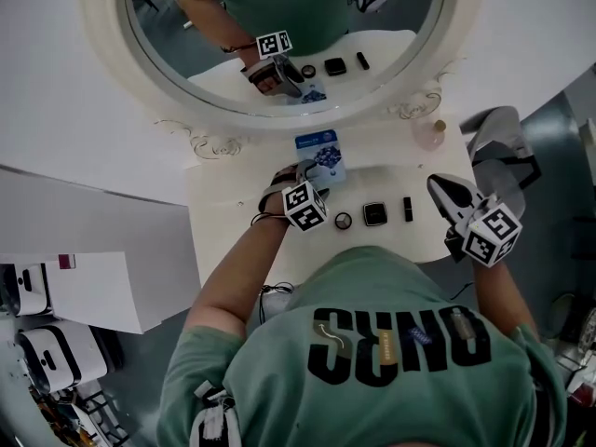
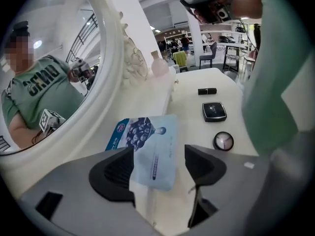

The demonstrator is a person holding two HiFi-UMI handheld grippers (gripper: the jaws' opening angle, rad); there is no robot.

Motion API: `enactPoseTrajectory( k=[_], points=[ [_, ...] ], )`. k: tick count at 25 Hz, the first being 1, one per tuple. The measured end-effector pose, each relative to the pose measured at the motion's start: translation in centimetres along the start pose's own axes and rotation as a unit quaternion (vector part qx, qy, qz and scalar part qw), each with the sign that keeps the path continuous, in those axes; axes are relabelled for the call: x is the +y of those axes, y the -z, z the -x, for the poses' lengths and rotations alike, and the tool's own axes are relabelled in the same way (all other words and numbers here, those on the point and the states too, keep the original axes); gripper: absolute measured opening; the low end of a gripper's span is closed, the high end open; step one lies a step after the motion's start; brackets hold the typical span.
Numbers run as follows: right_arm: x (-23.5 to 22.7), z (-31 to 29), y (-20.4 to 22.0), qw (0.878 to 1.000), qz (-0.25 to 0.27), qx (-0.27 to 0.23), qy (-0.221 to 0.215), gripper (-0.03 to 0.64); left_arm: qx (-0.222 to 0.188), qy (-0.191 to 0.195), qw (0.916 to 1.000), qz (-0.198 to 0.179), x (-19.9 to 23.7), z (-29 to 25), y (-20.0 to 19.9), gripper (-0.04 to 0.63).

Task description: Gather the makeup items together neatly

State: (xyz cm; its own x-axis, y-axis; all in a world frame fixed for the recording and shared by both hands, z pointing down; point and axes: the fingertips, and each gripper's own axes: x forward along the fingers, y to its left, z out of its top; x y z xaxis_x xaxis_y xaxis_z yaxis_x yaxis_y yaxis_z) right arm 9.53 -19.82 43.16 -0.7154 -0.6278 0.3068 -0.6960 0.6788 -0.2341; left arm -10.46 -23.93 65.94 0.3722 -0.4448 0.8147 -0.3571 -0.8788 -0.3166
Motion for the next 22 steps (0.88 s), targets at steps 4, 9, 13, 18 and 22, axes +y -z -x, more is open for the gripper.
enactPoseTrajectory(
  k=[4, 9, 13, 18, 22],
  points=[
    [0.0, 0.0, 0.1, 1.000, -0.004, 0.003, 0.015, -0.005, 0.009, 0.000, 0.9997, -0.022, 0.2, -1.3, 0.4, 0.316],
    [-0.3, 0.4, 0.3, 1.000, -0.008, 0.005, 0.024, -0.005, -0.003, -0.022, 0.9989, -0.040, 0.9, -0.7, 0.1, 0.195],
    [-0.4, 0.7, 0.4, 1.000, -0.005, 0.005, 0.021, -0.005, -0.021, -0.029, 0.9986, -0.038, 1.1, 0.5, -0.4, 0.041],
    [0.2, 0.8, -0.1, 1.000, 0.002, 0.004, 0.004, -0.005, -0.030, -0.068, 0.9968, -0.029, 1.7, 2.6, -1.0, 0.020],
    [0.9, 0.7, 0.0, 1.000, 0.009, 0.005, -0.019, -0.005, -0.031, -0.101, 0.9942, -0.022, 1.6, 5.0, -1.0, 0.017]
  ],
)
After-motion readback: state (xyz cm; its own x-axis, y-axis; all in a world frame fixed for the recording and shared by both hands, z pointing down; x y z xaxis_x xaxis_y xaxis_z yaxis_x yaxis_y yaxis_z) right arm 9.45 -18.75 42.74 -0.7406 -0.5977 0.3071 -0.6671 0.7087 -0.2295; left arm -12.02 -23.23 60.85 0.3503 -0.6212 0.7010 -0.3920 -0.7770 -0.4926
